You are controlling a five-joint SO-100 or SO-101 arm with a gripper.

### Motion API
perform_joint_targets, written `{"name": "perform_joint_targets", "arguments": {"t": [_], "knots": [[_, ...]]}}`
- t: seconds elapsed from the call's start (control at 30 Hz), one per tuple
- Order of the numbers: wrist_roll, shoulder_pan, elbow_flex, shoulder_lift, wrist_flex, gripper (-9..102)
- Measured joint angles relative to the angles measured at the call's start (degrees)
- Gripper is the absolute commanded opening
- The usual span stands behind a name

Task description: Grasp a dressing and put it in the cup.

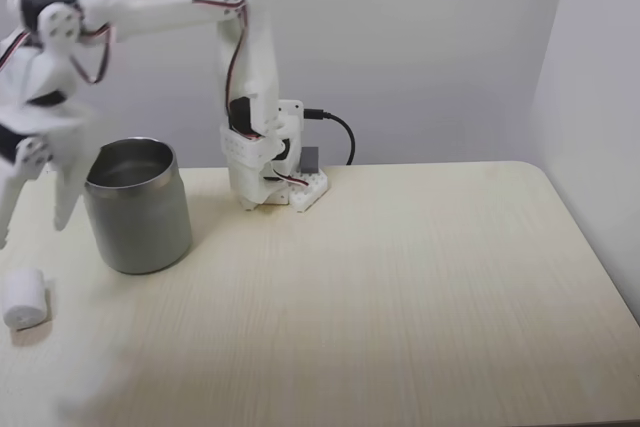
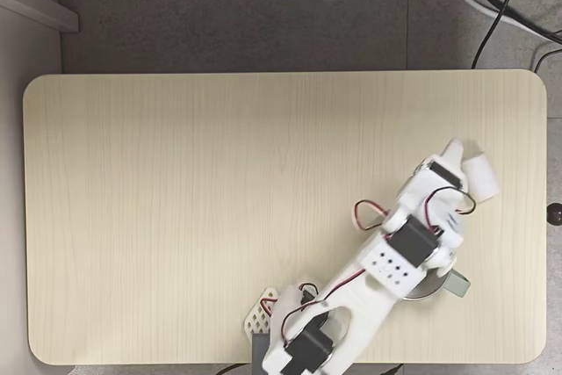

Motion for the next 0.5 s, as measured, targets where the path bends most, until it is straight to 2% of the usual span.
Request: {"name": "perform_joint_targets", "arguments": {"t": [0.23, 0.5], "knots": [[-2.55, 5.54, 8.88, 13.36, -0.62, 24], [-4.83, 7.38, 16.61, 25.84, -0.62, 24]]}}
